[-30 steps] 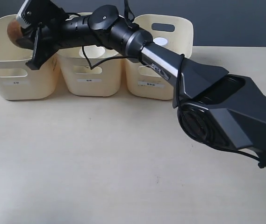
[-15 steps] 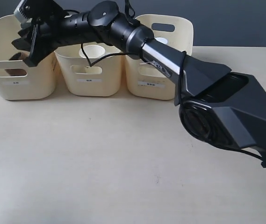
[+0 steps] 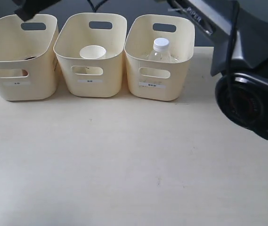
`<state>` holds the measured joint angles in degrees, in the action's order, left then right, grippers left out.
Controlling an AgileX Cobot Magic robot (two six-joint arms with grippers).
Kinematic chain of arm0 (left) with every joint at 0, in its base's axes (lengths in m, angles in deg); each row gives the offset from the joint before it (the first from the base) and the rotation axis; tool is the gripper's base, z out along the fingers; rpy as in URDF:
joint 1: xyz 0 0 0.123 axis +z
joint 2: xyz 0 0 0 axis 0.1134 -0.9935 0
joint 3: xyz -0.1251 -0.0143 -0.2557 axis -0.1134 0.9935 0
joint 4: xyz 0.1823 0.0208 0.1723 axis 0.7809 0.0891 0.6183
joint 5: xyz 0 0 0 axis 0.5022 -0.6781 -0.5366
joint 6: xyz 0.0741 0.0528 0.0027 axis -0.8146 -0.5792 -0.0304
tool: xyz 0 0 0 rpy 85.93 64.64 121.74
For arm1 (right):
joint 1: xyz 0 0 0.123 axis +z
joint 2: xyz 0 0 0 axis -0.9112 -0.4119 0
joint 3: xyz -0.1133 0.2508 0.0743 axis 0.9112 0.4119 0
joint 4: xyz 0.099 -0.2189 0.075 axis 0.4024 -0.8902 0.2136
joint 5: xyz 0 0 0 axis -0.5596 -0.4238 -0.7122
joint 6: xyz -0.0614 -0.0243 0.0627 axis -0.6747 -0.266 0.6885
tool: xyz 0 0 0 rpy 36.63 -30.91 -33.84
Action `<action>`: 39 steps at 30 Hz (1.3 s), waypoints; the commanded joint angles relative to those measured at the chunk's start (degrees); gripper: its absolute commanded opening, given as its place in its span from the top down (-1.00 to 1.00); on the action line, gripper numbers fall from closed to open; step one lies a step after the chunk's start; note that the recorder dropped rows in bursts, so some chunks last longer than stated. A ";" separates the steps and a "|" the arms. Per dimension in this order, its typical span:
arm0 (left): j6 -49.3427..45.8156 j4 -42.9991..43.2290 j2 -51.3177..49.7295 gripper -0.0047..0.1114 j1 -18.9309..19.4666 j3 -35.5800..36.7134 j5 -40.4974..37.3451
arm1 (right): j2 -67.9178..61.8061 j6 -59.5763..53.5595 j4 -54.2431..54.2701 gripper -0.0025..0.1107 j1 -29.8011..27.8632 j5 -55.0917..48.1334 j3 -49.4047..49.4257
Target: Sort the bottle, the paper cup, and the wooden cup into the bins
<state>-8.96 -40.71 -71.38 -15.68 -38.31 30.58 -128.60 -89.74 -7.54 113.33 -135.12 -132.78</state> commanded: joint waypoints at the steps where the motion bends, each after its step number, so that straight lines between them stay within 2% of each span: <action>1: 0.16 0.12 -0.19 0.92 -0.16 -0.07 0.80 | 5.66 4.52 -4.01 0.97 0.98 -1.40 -0.31; 5: 0.16 0.12 -0.19 0.92 -0.16 -0.07 0.80 | 9.50 12.75 -15.77 0.97 3.28 -3.16 -0.31; 7: 0.16 0.12 -0.19 0.92 -0.16 -0.07 0.80 | 10.90 15.52 -18.24 0.97 3.80 -4.68 -0.31; 20: 0.16 0.12 -0.19 0.92 -0.16 -0.07 0.80 | 16.16 20.13 -17.00 0.97 5.46 -18.39 -0.31; 29: 0.16 0.12 -0.19 0.92 -0.16 -0.07 0.80 | 16.16 30.72 -13.33 0.97 5.61 -18.39 -0.20; 39: 0.16 0.12 -0.19 0.92 -0.16 -0.07 0.80 | 16.16 30.72 -13.15 0.97 5.61 -18.39 -0.20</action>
<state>-8.96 -40.71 -71.38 -15.68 -38.31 30.58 -113.03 -59.21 -21.04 118.83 -153.33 -132.78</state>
